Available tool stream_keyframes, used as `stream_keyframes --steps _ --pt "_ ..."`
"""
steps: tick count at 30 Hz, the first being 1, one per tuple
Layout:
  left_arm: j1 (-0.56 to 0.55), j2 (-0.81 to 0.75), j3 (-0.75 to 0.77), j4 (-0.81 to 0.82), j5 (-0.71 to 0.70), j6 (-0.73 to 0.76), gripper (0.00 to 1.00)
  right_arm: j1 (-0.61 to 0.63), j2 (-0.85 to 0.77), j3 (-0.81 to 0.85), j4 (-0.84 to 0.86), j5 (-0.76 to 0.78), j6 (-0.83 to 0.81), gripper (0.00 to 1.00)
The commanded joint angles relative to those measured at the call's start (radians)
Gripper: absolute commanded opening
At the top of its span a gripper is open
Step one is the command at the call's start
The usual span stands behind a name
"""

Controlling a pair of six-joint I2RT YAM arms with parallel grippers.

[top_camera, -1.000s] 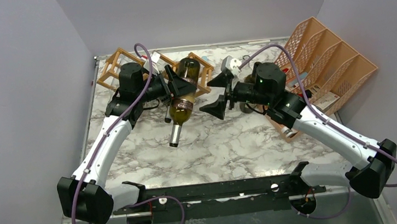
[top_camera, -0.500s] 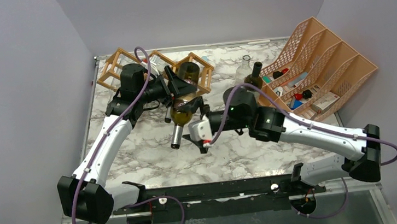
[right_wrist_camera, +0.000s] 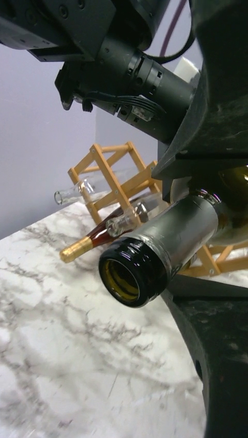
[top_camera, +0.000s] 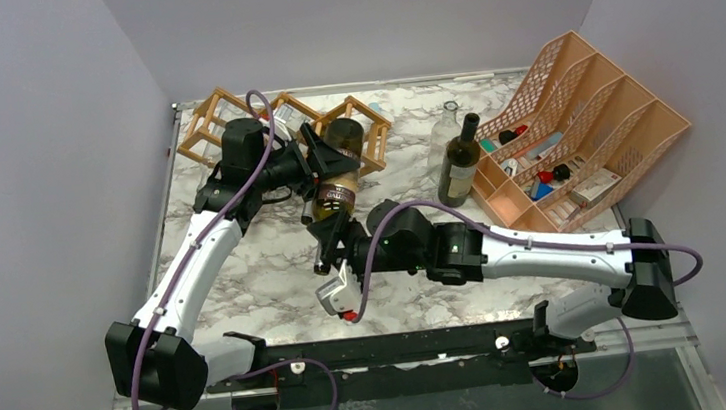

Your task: Take the wine bottle off the wine rack

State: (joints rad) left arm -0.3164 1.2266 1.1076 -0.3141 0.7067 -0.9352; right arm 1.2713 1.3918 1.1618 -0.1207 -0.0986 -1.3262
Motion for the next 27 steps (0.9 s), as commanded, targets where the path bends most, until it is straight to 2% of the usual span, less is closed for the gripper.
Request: stream_keyframes --steps 1,4,7,11,12,15,17,19,24,27 --pt "-0.003 -0.053 0.011 0.037 0.008 -0.022 0.24 0.009 0.019 -0.018 0.084 0.081 -0.1 0.63" --pt "-0.003 -0.061 0.003 0.024 0.005 -0.021 0.25 0.009 0.027 -0.03 0.119 0.078 -0.111 0.56" --pt "-0.002 -0.067 -0.007 0.016 0.003 -0.024 0.26 0.01 0.03 -0.037 0.135 0.072 -0.119 0.44" --pt "-0.002 -0.074 -0.027 0.013 0.014 -0.028 0.37 0.014 -0.001 -0.038 0.16 0.024 -0.094 0.27" --pt "-0.003 -0.077 -0.032 0.012 0.012 -0.027 0.43 0.015 -0.011 -0.037 0.168 0.01 -0.08 0.21" --pt "-0.002 -0.095 -0.049 0.014 0.005 -0.014 0.78 0.015 -0.051 -0.057 0.213 -0.023 -0.019 0.1" --pt "-0.002 -0.11 -0.053 0.014 0.006 0.005 0.97 0.015 -0.076 -0.077 0.248 -0.031 0.019 0.05" --pt "-0.003 -0.122 -0.057 0.015 0.005 0.023 0.99 0.015 -0.099 -0.081 0.257 -0.036 0.064 0.01" --pt "-0.001 -0.147 -0.077 -0.007 0.002 0.069 0.99 0.015 -0.183 -0.113 0.314 -0.048 0.194 0.01" --pt "-0.001 -0.161 -0.078 -0.032 -0.017 0.104 0.99 0.014 -0.234 -0.119 0.286 -0.054 0.251 0.01"
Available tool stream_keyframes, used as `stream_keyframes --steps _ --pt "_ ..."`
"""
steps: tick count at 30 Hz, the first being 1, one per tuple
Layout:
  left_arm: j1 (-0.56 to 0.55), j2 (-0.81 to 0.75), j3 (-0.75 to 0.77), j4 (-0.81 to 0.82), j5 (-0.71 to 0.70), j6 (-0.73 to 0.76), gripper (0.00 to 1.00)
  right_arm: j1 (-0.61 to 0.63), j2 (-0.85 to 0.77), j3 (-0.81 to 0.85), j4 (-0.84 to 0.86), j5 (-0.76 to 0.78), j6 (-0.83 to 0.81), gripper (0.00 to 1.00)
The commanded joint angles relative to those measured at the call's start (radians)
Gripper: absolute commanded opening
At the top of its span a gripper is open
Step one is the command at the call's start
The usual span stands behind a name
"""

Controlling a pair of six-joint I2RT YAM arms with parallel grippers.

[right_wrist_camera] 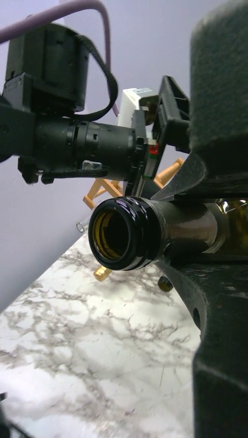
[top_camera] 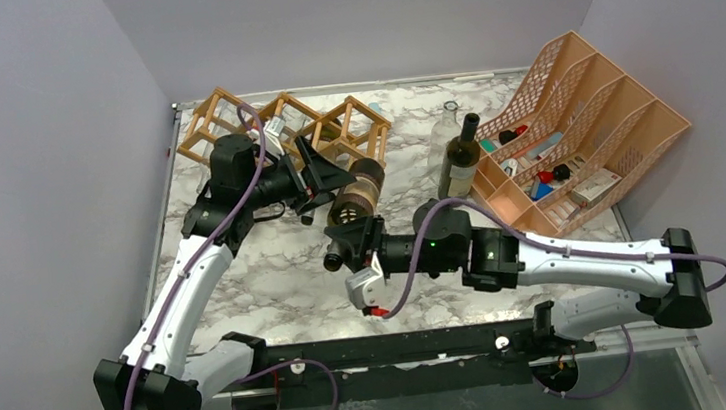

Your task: Take the wine bottle off the wine rack

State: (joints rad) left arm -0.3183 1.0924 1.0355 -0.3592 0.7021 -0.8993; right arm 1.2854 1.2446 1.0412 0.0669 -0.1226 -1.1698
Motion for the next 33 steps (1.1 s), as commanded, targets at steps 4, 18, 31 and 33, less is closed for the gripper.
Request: stream_keyframes --steps 4,18,31,33 --pt "0.001 -0.063 0.004 0.005 -0.044 0.127 0.99 0.001 -0.172 -0.048 0.102 0.021 0.231 0.01" --pt "0.002 -0.087 0.075 -0.121 -0.187 0.343 0.99 -0.068 -0.285 -0.209 0.008 0.667 0.951 0.01" --pt "0.001 -0.103 0.082 -0.131 -0.177 0.39 0.99 -0.379 -0.367 -0.324 0.037 0.824 1.205 0.01" --pt "0.001 -0.115 0.088 -0.133 -0.177 0.394 0.99 -0.39 -0.388 -0.357 0.085 0.857 1.208 0.01"
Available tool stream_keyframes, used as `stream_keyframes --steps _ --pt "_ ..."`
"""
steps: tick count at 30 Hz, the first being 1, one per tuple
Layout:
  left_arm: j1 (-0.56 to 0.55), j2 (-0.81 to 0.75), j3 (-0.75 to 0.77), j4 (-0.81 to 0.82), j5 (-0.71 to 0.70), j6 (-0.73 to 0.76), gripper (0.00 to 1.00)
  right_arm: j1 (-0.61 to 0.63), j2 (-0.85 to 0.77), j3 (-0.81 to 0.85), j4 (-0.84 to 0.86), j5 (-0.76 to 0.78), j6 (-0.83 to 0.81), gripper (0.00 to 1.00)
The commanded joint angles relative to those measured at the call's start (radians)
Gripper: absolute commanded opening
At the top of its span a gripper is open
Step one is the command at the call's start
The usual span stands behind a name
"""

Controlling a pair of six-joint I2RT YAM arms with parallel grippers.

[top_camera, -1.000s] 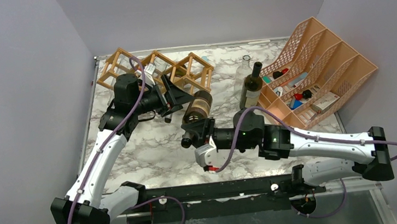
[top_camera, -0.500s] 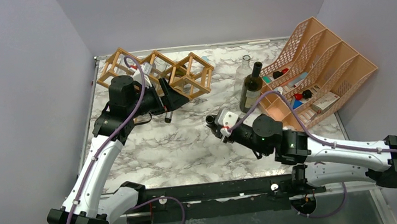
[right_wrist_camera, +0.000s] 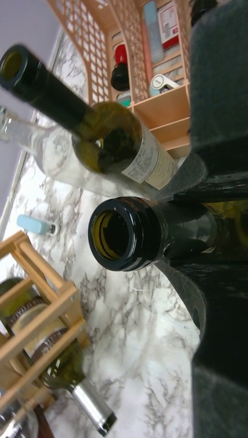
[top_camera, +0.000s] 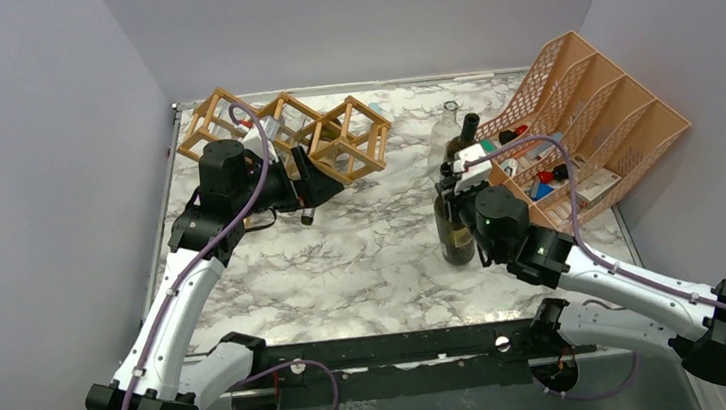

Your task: Take the wine bottle off the wine rack

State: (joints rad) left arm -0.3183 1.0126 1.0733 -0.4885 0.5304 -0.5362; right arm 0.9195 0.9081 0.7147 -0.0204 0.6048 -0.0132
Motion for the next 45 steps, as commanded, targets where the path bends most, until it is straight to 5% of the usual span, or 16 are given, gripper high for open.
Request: stream_keyframes --steps 1,14,41,45 --pt "0.001 -0.044 0.052 -0.006 -0.01 0.035 0.99 -0.028 -0.059 -0.041 0.191 0.146 0.048 0.01" --pt "0.001 -0.121 0.068 -0.019 -0.035 0.031 0.99 -0.15 -0.059 -0.203 0.638 0.24 -0.118 0.01" --pt "0.002 -0.12 0.055 -0.01 -0.021 0.02 0.99 -0.318 0.063 -0.29 0.792 0.103 -0.008 0.01" --pt "0.001 -0.122 0.046 -0.011 -0.014 0.022 0.99 -0.317 0.049 -0.272 0.699 0.074 0.007 0.24"
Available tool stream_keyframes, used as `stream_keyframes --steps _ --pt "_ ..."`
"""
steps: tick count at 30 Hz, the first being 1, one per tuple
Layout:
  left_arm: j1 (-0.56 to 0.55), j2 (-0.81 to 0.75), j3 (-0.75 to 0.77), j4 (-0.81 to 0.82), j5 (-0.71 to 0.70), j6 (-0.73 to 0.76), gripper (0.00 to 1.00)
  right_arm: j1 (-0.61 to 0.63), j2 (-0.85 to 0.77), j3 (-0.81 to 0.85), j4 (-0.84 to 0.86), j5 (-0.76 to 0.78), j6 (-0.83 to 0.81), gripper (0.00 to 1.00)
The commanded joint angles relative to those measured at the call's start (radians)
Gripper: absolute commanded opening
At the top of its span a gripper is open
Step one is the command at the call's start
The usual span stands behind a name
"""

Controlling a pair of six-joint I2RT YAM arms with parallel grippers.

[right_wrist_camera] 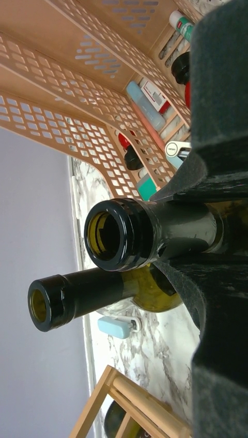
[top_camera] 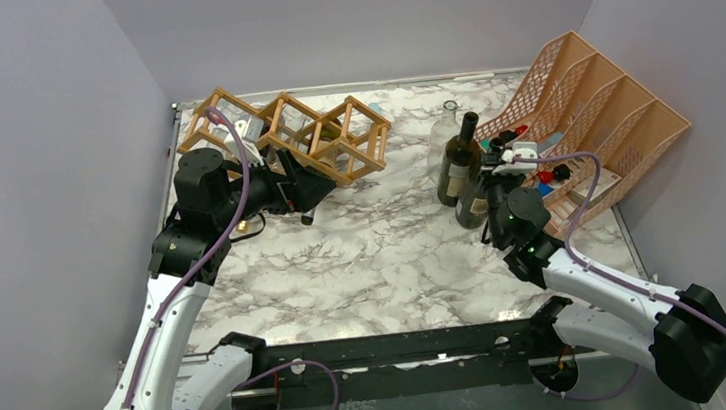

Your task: Take the wine bottle off the wine rack

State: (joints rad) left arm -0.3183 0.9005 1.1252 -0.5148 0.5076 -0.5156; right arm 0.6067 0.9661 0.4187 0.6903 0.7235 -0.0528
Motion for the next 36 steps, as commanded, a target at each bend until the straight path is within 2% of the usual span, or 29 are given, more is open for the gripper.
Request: stream_keyframes --steps 1,4,6,8,12,19,24,28,32,36 --pt "0.001 -0.011 -0.01 0.015 0.009 0.002 0.99 -0.005 -0.013 0.026 -0.032 -0.054 0.049 0.33" --pt "0.002 -0.01 -0.018 0.016 0.005 0.006 0.99 -0.005 -0.023 0.034 -0.099 -0.09 0.053 0.56" --pt "0.001 -0.01 -0.022 0.013 0.002 0.013 0.99 -0.005 -0.034 0.044 -0.144 -0.101 0.063 0.66" --pt "0.002 -0.011 -0.025 0.002 -0.008 0.023 0.99 -0.005 -0.049 0.054 -0.19 -0.1 0.078 0.8" --pt "0.001 -0.011 -0.031 -0.033 -0.044 0.055 0.99 -0.005 -0.107 0.087 -0.327 -0.117 0.133 0.98" --pt "0.002 0.004 -0.038 -0.14 -0.161 0.134 0.99 -0.006 -0.226 0.163 -0.637 -0.239 0.23 1.0" --pt "0.002 -0.03 -0.098 -0.16 -0.315 0.114 0.99 -0.004 -0.318 0.205 -0.819 -0.467 0.279 1.0" --pt "0.002 -0.018 -0.134 -0.158 -0.404 0.118 0.99 -0.004 -0.355 0.2 -0.853 -0.676 0.3 1.0" --pt "0.068 0.037 -0.153 -0.132 -0.381 0.163 0.99 -0.004 -0.334 0.216 -0.848 -0.808 0.407 1.0" --pt "0.188 0.057 -0.179 -0.049 -0.314 0.191 0.99 -0.004 -0.3 0.247 -0.888 -0.768 0.569 1.0"
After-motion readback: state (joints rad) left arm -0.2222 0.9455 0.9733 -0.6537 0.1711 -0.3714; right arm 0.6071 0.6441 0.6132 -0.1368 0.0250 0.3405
